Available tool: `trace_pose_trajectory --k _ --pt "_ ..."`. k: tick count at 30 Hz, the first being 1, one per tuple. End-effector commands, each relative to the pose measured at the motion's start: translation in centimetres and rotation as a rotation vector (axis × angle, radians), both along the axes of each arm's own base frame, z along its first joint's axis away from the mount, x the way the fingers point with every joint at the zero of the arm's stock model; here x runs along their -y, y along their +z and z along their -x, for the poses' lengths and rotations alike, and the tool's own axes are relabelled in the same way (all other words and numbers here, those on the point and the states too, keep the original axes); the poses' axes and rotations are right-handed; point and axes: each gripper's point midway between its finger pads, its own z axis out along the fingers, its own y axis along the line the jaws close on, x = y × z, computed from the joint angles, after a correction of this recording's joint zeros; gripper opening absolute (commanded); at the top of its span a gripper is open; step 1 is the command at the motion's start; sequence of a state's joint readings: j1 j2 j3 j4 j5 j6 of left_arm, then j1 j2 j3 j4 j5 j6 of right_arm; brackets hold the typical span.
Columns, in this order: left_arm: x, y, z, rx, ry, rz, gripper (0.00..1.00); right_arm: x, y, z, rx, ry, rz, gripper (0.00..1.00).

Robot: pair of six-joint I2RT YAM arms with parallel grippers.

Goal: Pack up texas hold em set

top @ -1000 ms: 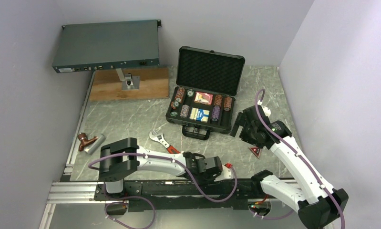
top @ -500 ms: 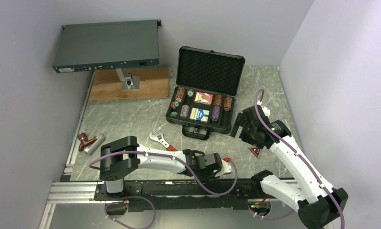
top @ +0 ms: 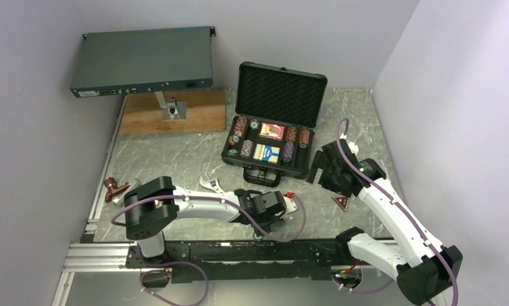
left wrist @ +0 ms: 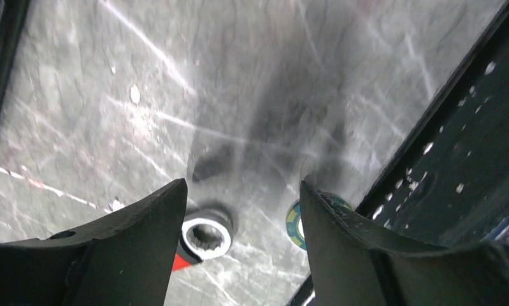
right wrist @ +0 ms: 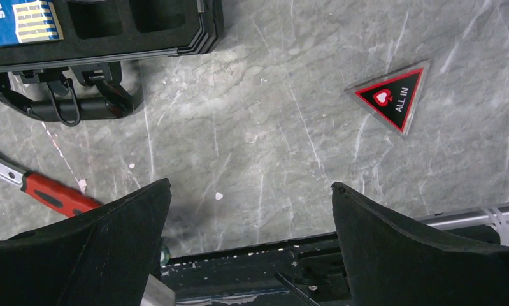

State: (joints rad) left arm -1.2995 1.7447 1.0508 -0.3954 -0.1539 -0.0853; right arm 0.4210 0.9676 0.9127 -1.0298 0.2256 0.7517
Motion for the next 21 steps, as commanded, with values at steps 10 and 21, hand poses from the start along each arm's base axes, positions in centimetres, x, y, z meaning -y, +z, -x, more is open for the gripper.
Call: trace_pose_trajectory --k 10,21 --pt "-2.1 3.8 2.4 -0.02 0.015 0.002 0.72 -0.6 0.4 -0.8 0.041 0.033 -0.025 1.0" --pt "-2.0 2.9 5.6 -0.081 -0.09 0.004 0.71 -1.8 -0.9 -0.6 -0.019 0.077 -0.052 1.0"
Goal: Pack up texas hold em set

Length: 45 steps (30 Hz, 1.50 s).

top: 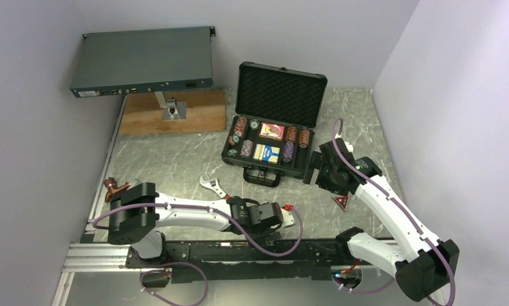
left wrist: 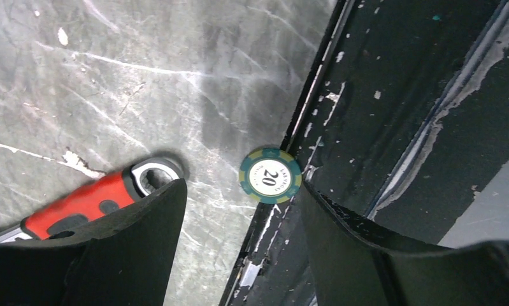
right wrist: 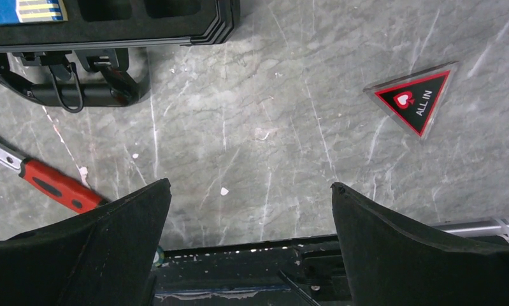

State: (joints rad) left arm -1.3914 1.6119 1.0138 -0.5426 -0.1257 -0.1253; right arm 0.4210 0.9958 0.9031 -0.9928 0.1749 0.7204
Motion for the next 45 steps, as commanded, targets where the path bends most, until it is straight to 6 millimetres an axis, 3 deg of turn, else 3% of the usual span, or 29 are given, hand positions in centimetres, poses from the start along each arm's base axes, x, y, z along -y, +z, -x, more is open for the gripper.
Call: trace_pose_trajectory --k 1,10,18,31,36,39,45 --pt "0.5 0.6 1.1 -0.027 -0.018 0.03 0.71 -0.9 -0.4 -0.3 -0.005 0.028 -0.035 1.0" --pt "-0.4 -1.1 1.9 -0.055 -0.038 -0.03 0.76 -1.2 -0.6 -0.1 -0.013 0.022 -0.057 1.0" --pt "-0.3 -2.5 2.2 -0.093 -0.05 -0.055 0.74 -1.2 -0.5 0.0 -0.013 0.007 -0.064 1.0" --pt "-0.4 -3.6 1.5 -0.167 -0.052 -0.046 0.55 -1.4 -0.3 -0.5 -0.015 0.0 -0.066 0.99" --pt "-0.5 -3.9 1.0 -0.185 -0.04 -0.04 0.41 -1.3 -0.2 -0.6 -0.008 -0.005 -0.059 0.99" --pt "-0.4 -3.6 0.5 -0.175 -0.036 -0.038 0.34 -1.1 0.0 -0.8 -0.004 -0.009 -0.051 0.99" --pt "-0.1 -2.3 -0.8 -0.158 -0.025 -0.009 0.32 -1.0 0.6 -1.3 0.011 -0.013 -0.037 0.99"
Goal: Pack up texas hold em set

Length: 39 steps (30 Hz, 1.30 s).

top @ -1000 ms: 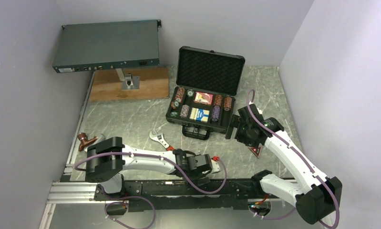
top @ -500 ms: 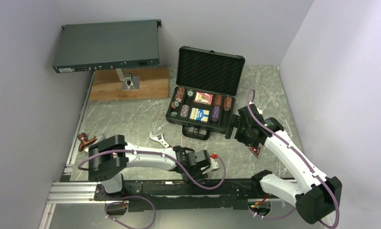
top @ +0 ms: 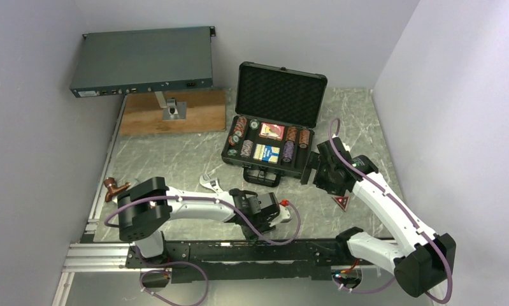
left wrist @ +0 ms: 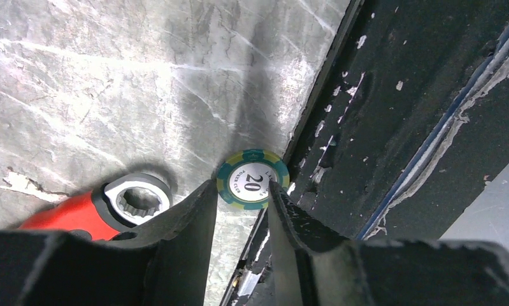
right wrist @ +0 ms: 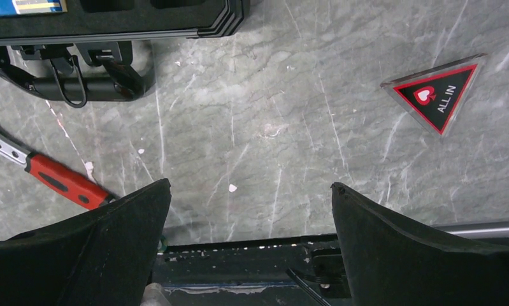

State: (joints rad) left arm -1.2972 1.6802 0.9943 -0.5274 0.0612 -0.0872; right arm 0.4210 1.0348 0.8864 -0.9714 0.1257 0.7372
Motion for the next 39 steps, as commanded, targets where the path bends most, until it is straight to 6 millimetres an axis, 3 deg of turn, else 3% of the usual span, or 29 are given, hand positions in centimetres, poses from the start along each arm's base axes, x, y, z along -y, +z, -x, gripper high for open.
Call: trace_pose_trajectory --k 1,14,18,25,26,27,34,38,39 --pt "0.9 0.7 -1.3 0.016 -0.005 0.04 0.32 0.0 1.8 -1.5 0.064 -0.021 -0.002 0.99" --pt "1.8 5.0 -4.3 0.064 0.051 0.103 0.32 0.3 2.5 -2.0 0.108 -0.044 0.004 1.0" --pt "1.1 5.2 -4.8 0.09 0.064 0.084 0.54 0.5 2.7 -2.1 0.12 -0.048 0.008 1.0" --pt "-1.1 4.7 -4.3 0.132 0.223 -0.017 0.74 0.6 1.8 -0.9 0.091 -0.043 0.002 1.0" --pt "-1.2 4.7 -4.3 0.138 0.257 -0.025 0.9 0.6 1.5 -0.7 0.083 -0.041 0.0 1.0" --pt "-1.2 4.7 -4.4 0.148 0.293 -0.036 0.98 0.7 1.3 -0.4 0.08 -0.039 -0.004 1.0" --pt "-0.4 5.3 -4.7 0.28 0.587 -0.084 1.0 0.6 -0.5 0.9 0.029 -0.005 -0.007 1.0" --pt "0.5 4.5 -4.0 0.23 0.685 -0.075 1.0 0.5 -1.0 1.0 0.013 0.021 0.0 1.0" --pt "0.4 4.5 -4.1 0.23 0.711 -0.082 0.91 0.5 -1.1 1.0 0.012 0.027 0.002 1.0"
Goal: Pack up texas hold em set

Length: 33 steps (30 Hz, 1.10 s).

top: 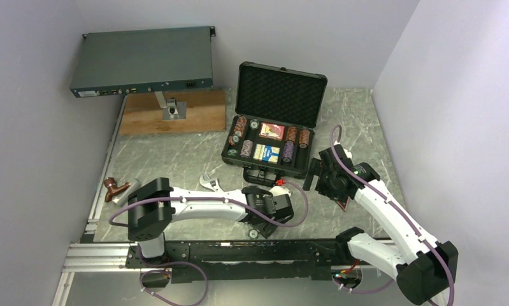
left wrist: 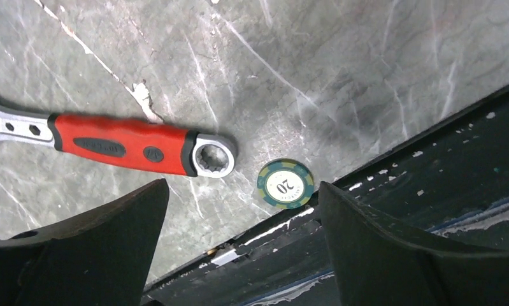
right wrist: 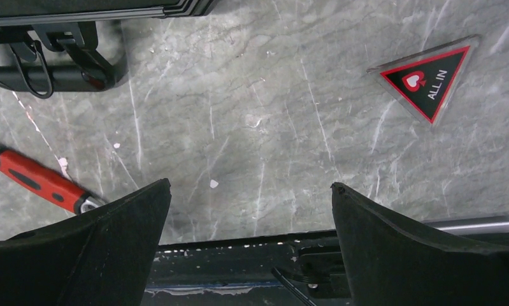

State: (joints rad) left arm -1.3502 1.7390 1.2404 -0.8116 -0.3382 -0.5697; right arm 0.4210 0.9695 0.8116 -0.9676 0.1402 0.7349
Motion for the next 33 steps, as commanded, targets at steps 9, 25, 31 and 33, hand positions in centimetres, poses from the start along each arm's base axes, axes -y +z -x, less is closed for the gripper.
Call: trace_pose_trajectory --k 9,25,31,33 --pt "0.4 -0.2 1.5 -0.082 0.213 0.074 0.71 -1.1 -0.6 -0.5 -0.007 0.065 -0.03 1.0" --pt "0.5 -2.1 3.5 -0.126 0.225 0.011 0.77 -1.2 -1.0 -0.4 -0.011 0.097 -0.026 1.0" --pt "0.5 -2.7 3.5 -0.123 0.247 0.016 0.68 -1.5 -1.3 -0.2 -0.029 0.107 -0.041 1.0" --pt "0.5 -2.8 3.4 -0.121 0.253 0.023 0.65 -1.6 -1.4 -0.1 -0.031 0.108 -0.044 1.0"
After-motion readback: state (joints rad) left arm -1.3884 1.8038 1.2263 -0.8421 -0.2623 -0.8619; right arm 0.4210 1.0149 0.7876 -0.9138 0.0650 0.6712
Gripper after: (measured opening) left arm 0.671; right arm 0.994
